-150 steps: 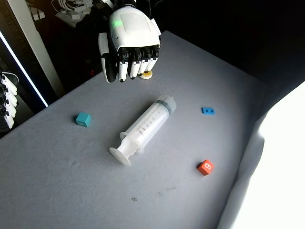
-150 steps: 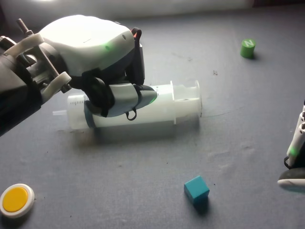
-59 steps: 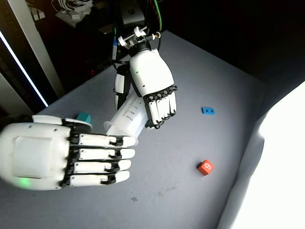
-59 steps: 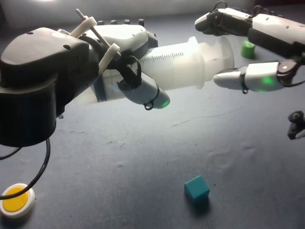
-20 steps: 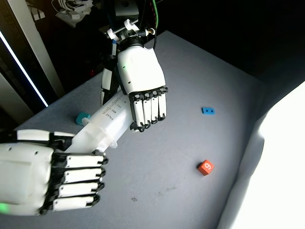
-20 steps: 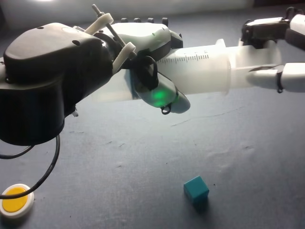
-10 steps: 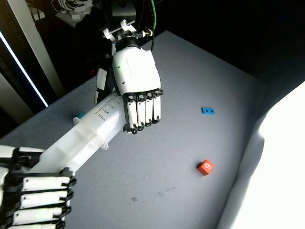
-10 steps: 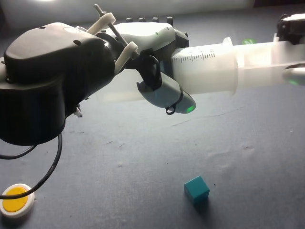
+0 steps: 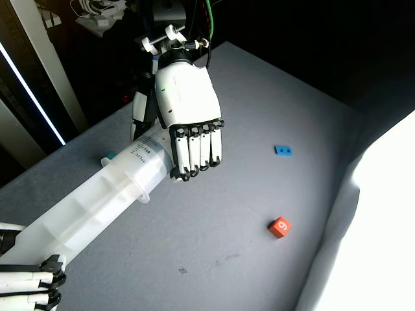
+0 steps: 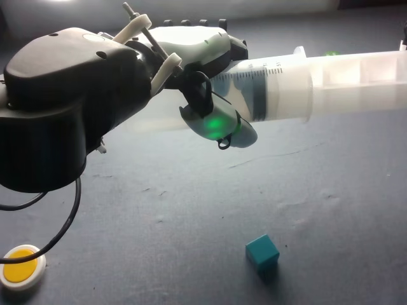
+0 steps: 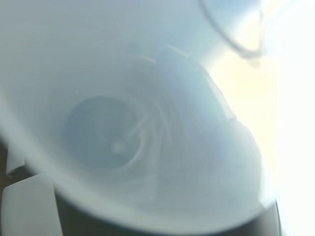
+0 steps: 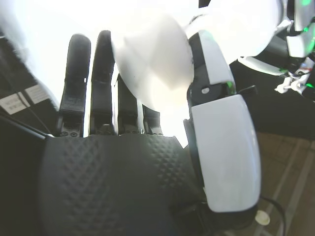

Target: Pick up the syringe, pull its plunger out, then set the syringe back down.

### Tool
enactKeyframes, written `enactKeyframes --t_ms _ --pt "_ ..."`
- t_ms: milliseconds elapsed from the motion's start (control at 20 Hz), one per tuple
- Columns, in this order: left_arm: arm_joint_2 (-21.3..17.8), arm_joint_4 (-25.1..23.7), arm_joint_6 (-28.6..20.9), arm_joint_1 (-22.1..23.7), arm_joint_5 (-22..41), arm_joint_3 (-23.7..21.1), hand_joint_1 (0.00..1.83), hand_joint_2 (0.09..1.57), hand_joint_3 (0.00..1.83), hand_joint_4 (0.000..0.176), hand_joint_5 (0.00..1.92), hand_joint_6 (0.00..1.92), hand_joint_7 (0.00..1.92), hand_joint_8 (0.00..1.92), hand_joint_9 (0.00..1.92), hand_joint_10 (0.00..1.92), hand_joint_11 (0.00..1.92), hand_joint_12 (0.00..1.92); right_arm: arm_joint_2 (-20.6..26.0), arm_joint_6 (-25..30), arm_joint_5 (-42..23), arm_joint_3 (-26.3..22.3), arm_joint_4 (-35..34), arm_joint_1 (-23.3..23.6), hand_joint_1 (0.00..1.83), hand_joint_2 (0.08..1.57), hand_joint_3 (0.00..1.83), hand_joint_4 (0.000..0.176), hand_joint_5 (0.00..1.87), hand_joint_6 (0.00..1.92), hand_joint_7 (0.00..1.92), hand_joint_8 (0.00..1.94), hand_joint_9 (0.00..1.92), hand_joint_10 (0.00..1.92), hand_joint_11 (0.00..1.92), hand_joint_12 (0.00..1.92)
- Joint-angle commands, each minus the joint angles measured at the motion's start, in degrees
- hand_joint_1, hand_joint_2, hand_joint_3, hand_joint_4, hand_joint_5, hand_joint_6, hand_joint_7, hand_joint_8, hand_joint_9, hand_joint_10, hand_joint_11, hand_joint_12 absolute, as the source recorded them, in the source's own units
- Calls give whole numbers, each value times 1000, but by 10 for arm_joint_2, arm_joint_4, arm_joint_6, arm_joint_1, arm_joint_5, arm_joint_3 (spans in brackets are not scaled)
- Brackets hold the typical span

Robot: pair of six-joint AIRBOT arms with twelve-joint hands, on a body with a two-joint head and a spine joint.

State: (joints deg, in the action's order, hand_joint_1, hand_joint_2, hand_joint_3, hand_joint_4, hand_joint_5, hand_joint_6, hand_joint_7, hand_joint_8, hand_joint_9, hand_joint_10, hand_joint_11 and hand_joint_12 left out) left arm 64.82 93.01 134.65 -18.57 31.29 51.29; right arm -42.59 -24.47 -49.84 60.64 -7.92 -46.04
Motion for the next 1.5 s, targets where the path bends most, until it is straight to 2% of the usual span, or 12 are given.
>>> enactKeyframes --t_ms 0,200,400,450,500,600,700,800,1000,1100,1250,1450 --pt "-8 -31 5 8 50 5 1132 1295 0 0 668 1381 686 1623 594 1578 414 1794 11 -3 -71 2 -26 1 1089 1324 0 15 627 1494 620 1602 486 1417 232 1650" --pt "-8 -31 5 9 51 5 1139 1287 1 0 684 1352 692 1624 611 1614 438 1807 9 -4 -80 -5 -14 0 1084 1327 1 20 628 1516 609 1594 487 1438 227 1671" --pt "-8 -31 5 9 51 5 1161 1282 0 0 707 1279 691 1670 601 1662 412 1852 8 -5 -83 -7 -13 -2 1044 1368 3 9 496 1637 602 1650 360 1452 120 1715" --pt "-8 -31 5 9 51 5 1159 1272 0 0 707 1291 723 1601 613 1596 421 1825 7 -6 -84 -8 -13 -4 756 1266 0 0 270 1207 386 1243 284 1294 57 1607" --pt "-8 -31 5 9 51 5 1158 1270 0 0 701 1300 731 1587 617 1581 420 1811 7 -6 -85 -9 -13 -5 651 1215 0 0 235 924 360 975 266 1151 12 1548" --pt "-8 -31 5 9 51 5 1171 1271 0 0 714 1254 718 1637 616 1618 433 1835 7 -6 -87 -10 -13 -5 494 1122 0 0 213 366 367 319 235 624 0 1182" --pt "-8 -31 5 9 51 4 1146 1280 2 0 684 1343 711 1604 611 1589 423 1814 7 -6 -88 -10 -13 -6 476 1038 0 0 173 65 266 30 192 222 0 798" --pt "-9 -31 7 9 51 4 1155 1277 0 0 710 1293 701 1632 610 1594 422 1826 7 -6 -88 -10 -13 -7 434 961 0 0 36 11 104 13 77 81 0 358" --pt "-9 -27 8 9 53 5 1160 1294 4 0 685 1297 668 1719 580 1705 417 1867 7 -6 -89 -10 -13 -7 337 876 0 0 2 0 18 5 8 6 0 27" --pt "-9 -23 8 9 61 5 1164 1290 0 0 681 1295 688 1695 581 1689 408 1863 7 -6 -90 -11 -13 -7 122 817 0 0 0 0 0 0 0 0 0 0" --pt "-15 -22 8 6 62 9 1158 1295 0 0 687 1296 671 1710 562 1680 371 1878 7 -6 -92 -12 -13 -10 258 809 0 0 0 0 0 0 0 0 0 0" --pt "-35 -22 7 -3 62 11 1158 1292 0 0 714 1279 650 1723 560 1706 381 1890 7 -6 -94 -14 -13 -12 283 814 0 0 0 0 0 0 0 0 0 0"
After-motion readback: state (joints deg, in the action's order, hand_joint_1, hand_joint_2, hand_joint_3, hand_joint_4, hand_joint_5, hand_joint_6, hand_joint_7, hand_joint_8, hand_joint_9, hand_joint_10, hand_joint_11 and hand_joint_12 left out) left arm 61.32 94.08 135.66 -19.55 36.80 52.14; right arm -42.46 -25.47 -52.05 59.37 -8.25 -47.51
